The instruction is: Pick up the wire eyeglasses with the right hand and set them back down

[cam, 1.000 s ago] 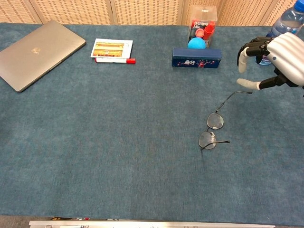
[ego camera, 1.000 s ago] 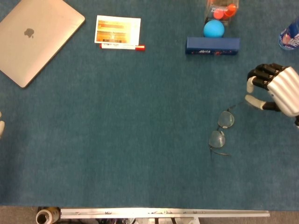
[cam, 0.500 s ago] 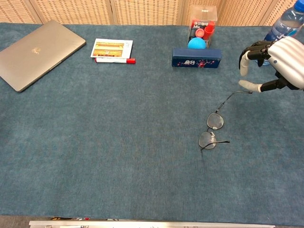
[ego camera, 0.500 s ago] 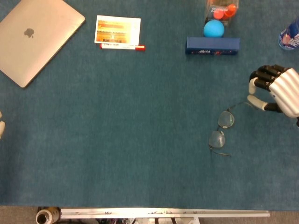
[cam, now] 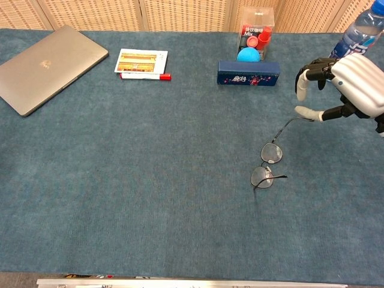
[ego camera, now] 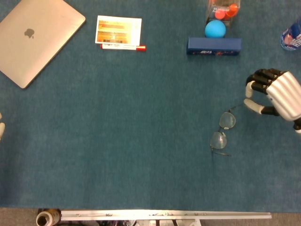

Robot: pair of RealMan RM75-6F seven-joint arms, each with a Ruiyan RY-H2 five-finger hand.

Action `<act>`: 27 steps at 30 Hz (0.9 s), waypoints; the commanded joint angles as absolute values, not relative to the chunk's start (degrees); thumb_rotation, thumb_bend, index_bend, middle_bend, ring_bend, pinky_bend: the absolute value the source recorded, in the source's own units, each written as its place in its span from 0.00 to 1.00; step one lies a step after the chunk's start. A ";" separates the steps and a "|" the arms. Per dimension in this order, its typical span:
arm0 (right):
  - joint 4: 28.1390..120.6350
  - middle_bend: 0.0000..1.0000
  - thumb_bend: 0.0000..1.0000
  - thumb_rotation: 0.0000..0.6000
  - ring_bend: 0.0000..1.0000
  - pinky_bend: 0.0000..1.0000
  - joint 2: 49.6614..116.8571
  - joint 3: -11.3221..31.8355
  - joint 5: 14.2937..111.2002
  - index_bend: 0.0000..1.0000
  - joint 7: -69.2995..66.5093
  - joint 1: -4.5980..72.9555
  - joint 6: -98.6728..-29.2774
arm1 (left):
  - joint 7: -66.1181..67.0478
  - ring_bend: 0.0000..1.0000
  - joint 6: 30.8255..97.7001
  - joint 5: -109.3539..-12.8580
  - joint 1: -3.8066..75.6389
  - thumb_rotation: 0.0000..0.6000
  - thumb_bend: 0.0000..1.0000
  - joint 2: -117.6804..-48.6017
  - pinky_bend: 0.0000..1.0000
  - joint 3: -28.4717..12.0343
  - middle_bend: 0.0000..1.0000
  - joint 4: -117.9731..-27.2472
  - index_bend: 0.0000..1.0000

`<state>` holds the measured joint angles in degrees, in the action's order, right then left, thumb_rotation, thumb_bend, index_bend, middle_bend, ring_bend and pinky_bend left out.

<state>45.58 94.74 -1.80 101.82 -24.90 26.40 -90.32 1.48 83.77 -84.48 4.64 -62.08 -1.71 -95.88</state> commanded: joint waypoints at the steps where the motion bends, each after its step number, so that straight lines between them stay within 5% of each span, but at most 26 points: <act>1: 45.48 0.55 0.21 1.00 0.43 0.57 95.11 -2.08 101.86 0.61 -25.04 26.39 -90.22 | 1.39 0.42 83.87 -84.49 4.59 1.00 0.28 -62.02 0.59 -1.73 0.55 -95.94 0.53; 27: 43.83 0.56 0.21 1.00 0.43 0.57 98.67 -4.61 102.67 0.61 -25.89 26.10 -89.34 | 1.05 0.42 84.14 -84.49 4.52 1.00 0.28 -61.75 0.59 -1.94 0.55 -96.22 0.53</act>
